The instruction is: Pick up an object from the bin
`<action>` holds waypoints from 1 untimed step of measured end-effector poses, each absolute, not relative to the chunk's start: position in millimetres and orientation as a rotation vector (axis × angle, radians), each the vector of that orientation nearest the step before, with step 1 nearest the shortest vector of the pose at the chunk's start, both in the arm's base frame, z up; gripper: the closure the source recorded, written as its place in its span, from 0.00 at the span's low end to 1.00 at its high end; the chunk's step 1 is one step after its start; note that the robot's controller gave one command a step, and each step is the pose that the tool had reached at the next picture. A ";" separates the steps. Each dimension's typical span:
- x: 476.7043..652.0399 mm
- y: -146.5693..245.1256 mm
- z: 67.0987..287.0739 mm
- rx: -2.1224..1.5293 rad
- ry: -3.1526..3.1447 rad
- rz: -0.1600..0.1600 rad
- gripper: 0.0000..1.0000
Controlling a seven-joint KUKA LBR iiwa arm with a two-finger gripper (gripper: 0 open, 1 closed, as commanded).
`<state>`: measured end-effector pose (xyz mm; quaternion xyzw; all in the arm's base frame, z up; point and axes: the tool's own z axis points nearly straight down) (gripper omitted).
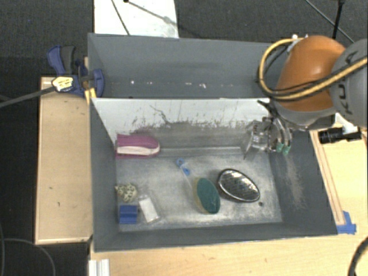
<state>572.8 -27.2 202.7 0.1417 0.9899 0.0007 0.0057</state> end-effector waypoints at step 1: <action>571.0 -27.2 197.7 0.440 3.108 0.000 0.00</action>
Offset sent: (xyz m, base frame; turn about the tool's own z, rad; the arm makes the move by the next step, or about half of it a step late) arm 0.0000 0.0000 0.0000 0.0000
